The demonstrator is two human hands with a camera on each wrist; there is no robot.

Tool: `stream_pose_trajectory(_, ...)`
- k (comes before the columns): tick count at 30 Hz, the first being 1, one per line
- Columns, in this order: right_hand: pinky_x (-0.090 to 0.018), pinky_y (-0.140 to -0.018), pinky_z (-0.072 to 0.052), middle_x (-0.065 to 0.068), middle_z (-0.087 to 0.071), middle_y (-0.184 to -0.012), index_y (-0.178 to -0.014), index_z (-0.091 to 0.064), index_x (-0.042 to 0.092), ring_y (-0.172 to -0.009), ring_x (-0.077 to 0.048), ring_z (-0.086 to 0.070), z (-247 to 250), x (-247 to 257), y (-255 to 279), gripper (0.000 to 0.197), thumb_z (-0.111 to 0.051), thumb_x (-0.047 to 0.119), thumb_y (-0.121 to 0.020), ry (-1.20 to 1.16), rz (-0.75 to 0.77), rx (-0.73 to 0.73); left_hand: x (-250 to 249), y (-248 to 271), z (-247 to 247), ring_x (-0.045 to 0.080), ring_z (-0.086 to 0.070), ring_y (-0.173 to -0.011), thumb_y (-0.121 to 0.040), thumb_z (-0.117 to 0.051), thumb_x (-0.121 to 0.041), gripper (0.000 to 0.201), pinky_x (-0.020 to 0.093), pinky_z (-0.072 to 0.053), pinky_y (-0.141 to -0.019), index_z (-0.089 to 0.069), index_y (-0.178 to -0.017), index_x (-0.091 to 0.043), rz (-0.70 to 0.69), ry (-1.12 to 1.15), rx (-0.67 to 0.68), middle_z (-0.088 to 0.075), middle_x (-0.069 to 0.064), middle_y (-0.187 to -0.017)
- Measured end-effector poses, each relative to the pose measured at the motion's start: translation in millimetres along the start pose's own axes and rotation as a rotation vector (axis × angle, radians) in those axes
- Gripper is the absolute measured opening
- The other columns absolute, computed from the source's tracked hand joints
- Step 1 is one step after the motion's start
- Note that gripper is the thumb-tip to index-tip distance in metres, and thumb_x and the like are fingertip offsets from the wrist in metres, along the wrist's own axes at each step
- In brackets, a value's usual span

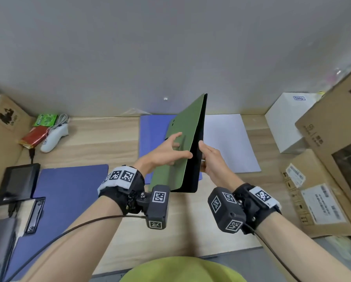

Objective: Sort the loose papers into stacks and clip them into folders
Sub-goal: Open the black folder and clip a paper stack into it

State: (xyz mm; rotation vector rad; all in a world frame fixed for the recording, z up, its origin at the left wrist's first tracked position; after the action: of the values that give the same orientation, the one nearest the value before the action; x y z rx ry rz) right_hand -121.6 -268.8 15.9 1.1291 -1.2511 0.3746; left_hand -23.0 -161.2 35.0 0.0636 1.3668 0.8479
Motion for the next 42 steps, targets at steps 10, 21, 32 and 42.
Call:
stream_pose_trajectory(10, -0.032, -0.074, -0.05, -0.008, -0.064, -0.092, -0.11, -0.062, 0.011, -0.08, -0.022, -0.061, -11, -10, 6, 0.039, -0.037, 0.039, -0.099, 0.049, -0.084, -0.188, 17, 32, 40, 0.015, -0.044, -0.065, -0.083, -0.051, -0.017, 0.038, 0.025, -0.045, -0.061, -0.048, -0.12, -0.028, -0.006, 0.172, -0.088, -0.054, -0.005, -0.087)
stream_pose_trajectory(21, -0.036, -0.111, -0.028, -0.006, -0.033, -0.154, -0.148, -0.03, 0.013, -0.14, -0.025, -0.034, -42, -31, 42, 0.059, -0.031, 0.047, -0.1, 0.175, -0.165, -0.308, 105, 110, 124, 0.018, -0.038, -0.049, -0.08, -0.027, 0.013, 0.028, 0.023, -0.025, -0.046, -0.04, -0.071, -0.01, 0.174, 0.305, -0.537, -0.038, 0.007, -0.061)
stream_pose_trajectory(32, -0.013, -0.055, -0.043, -0.01, -0.06, -0.087, -0.095, -0.055, 0.001, -0.072, -0.019, -0.054, -14, -72, 60, 0.024, -0.034, 0.011, -0.1, 0.439, -0.221, -0.314, 233, 161, 168, 0.035, -0.045, -0.072, -0.081, -0.041, 0.0, 0.017, 0.035, -0.037, -0.064, -0.048, -0.066, -0.005, 0.362, 0.259, -0.908, -0.05, 0.024, -0.074)
stream_pose_trajectory(42, -0.025, -0.069, -0.044, -0.017, -0.056, -0.131, -0.13, -0.048, -0.002, -0.091, -0.022, -0.058, 13, -126, 62, 0.035, -0.042, 0.003, -0.096, 0.401, -0.309, -0.269, 261, 155, 136, 0.03, 0.001, -0.149, -0.09, -0.049, -0.023, 0.075, 0.048, -0.003, -0.119, -0.01, -0.154, -0.017, 0.613, -0.072, -0.84, 0.0, 0.009, -0.162)
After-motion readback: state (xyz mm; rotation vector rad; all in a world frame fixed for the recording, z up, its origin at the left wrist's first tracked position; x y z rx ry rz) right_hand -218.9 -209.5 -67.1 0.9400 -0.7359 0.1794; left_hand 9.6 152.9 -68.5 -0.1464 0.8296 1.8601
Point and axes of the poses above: each hand's wrist, its own y-axis away from the middle knuckle, its own z-axis out of the back of the hand, x = y × z, the point moved 6 cm from there along -y, towards the middle knuckle
